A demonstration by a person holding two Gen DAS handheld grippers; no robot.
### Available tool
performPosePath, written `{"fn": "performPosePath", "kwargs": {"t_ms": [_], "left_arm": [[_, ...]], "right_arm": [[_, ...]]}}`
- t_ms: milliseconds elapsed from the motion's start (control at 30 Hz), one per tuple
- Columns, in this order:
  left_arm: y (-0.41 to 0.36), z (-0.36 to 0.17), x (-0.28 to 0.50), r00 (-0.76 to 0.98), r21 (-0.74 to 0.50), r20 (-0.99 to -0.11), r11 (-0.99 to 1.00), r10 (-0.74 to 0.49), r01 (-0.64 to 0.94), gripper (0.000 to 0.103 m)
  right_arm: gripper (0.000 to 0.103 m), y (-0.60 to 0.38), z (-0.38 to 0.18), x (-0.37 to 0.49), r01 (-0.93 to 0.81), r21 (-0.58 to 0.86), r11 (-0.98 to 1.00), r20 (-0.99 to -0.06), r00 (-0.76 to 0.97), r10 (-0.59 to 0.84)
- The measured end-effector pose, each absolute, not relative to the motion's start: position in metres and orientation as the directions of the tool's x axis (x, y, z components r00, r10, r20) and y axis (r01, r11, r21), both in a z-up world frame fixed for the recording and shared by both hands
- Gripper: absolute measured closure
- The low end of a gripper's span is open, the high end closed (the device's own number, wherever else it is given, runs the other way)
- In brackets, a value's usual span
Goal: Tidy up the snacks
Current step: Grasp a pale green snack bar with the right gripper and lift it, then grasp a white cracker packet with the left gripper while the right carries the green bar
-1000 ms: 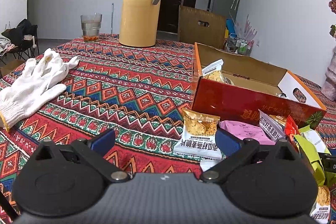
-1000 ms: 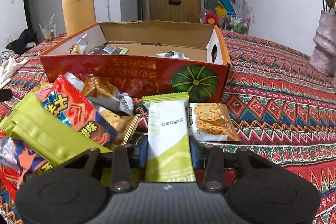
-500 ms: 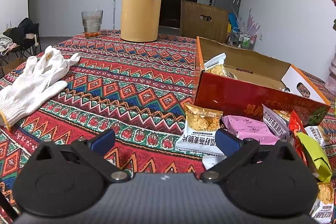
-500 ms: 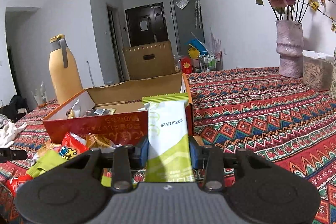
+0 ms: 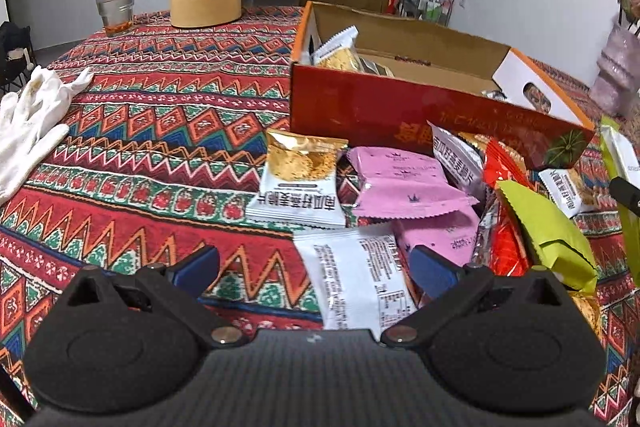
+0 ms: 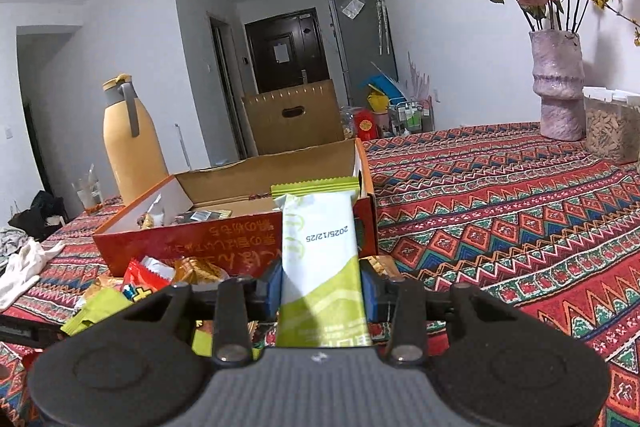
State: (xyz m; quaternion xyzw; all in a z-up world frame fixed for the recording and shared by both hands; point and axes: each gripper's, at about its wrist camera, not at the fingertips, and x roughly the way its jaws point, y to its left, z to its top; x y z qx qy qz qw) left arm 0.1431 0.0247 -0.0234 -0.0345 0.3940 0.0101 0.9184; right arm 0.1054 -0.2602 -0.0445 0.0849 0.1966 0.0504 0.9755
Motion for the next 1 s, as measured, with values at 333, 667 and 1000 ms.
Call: {"fn": "performPosePath", "kwargs": {"t_ms": [333, 667, 1000], "left_arm": [[0.008, -0.035, 0.149, 0.646, 0.024, -0.758, 0.993, 0.093, -0.116, 0.0], [-0.001, -0.032, 0.142, 0.677, 0.034, -0.728, 0.992, 0.108, -0.122, 0.02], [-0.005, -0.027, 0.132, 0.708, 0.028, -0.702, 0.996, 0.076, -0.08, 0.059]], "right_arm": [[0.065, -0.26, -0.044, 0.102, -0.098, 0.194, 0.976, -0.357, 0.92, 0.163], [0.065, -0.258, -0.043, 0.1, -0.111, 0.188, 0.976, -0.35, 0.921, 0.172], [0.065, -0.25, -0.043, 0.102, -0.127, 0.147, 0.981, -0.379, 0.909, 0.175]]}}
